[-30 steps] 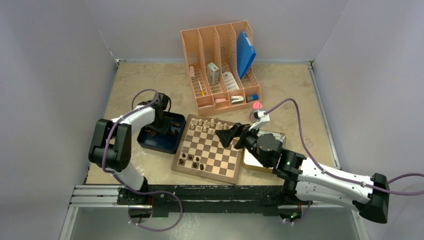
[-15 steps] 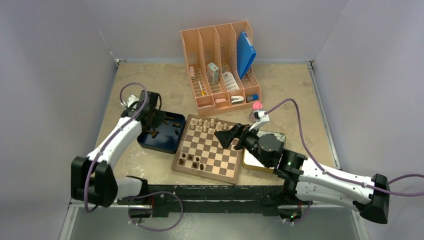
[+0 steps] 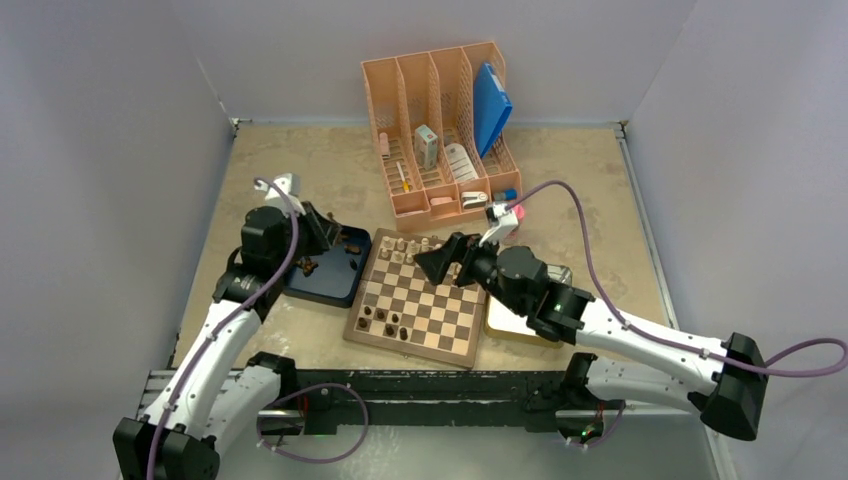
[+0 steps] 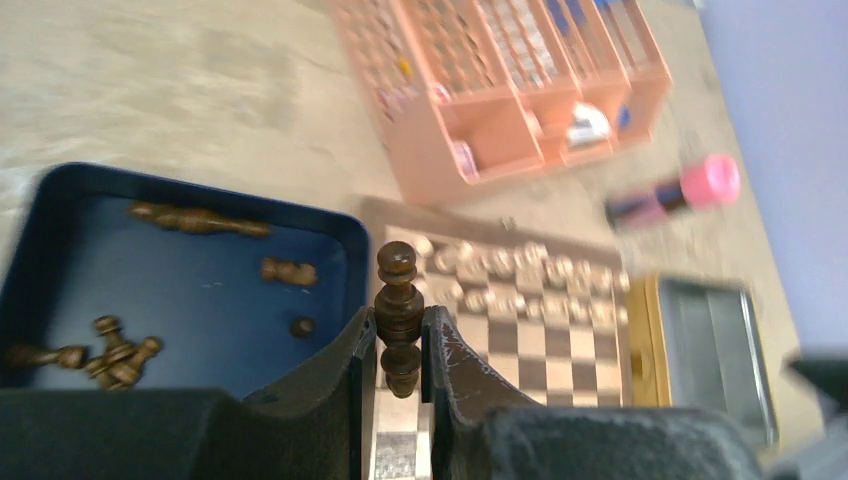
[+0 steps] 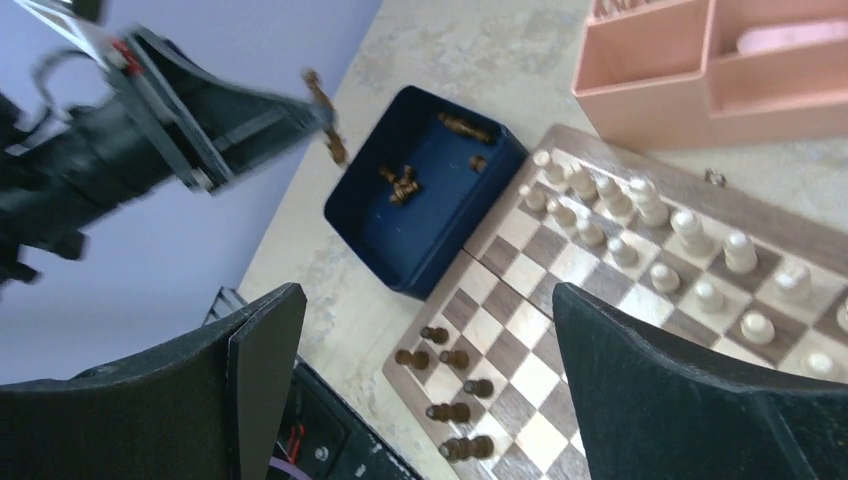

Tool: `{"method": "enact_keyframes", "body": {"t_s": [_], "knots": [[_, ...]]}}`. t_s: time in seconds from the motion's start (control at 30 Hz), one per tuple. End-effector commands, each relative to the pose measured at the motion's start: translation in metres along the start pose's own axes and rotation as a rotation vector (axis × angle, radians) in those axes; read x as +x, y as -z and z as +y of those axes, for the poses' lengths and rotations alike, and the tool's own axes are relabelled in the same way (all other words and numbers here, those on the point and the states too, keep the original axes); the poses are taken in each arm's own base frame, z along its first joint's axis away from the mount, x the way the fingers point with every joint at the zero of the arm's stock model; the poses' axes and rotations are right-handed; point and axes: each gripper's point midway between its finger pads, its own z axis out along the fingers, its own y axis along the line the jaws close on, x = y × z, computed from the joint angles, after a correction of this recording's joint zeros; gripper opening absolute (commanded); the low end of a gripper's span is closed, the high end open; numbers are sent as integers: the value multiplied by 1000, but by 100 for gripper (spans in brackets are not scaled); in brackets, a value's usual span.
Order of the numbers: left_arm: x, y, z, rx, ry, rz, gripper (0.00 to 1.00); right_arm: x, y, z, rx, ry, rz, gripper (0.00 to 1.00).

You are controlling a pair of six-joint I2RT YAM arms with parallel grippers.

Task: Set up the chess pieces on the board
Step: Pick up the chess piece from the storage box.

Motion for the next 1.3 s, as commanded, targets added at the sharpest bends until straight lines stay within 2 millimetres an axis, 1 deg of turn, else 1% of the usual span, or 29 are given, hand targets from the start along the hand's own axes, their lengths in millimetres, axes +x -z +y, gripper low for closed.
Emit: {"method": "enact_keyframes", "body": {"t_s": [0.0, 0.07, 0.13, 0.23, 0.3, 0.37, 0.43, 0.53, 0.67, 0.73, 0.83, 0.97, 1.07, 1.27], "knots": [[26, 13, -61, 489, -334, 45, 0, -42, -4, 44, -140, 33, -41, 94], [37, 22, -73, 605, -389, 63, 0, -45, -8, 49, -140, 60, -18, 90], [43, 30, -81, 682, -447, 61, 0, -45, -12, 53, -147, 82, 9, 85], [49, 42, -90, 781, -572, 32, 0, -40, -18, 60, -176, 101, 60, 68], [56, 47, -91, 830, -646, 15, 0, -33, -23, 67, -201, 105, 105, 58], [57, 48, -92, 854, -699, -30, 0, -29, -29, 74, -222, 110, 139, 49], [61, 49, -92, 876, -723, -32, 0, -19, -34, 80, -258, 117, 191, 44], [66, 52, -93, 906, -750, -33, 0, -6, -41, 85, -285, 125, 255, 42], [67, 49, -89, 887, -753, -23, 0, 4, -51, 92, -322, 125, 296, 43], [68, 49, -89, 892, -752, -19, 0, 5, -58, 93, -313, 125, 303, 44], [68, 50, -90, 900, -753, -25, 0, 4, -67, 88, -277, 133, 300, 44], [69, 50, -90, 904, -754, -20, 0, 6, -71, 92, -288, 138, 306, 45], [71, 51, -91, 915, -754, -17, 0, 7, -76, 89, -273, 143, 311, 45], [71, 51, -90, 913, -755, -18, 0, 3, -80, 84, -235, 147, 290, 38]]}}
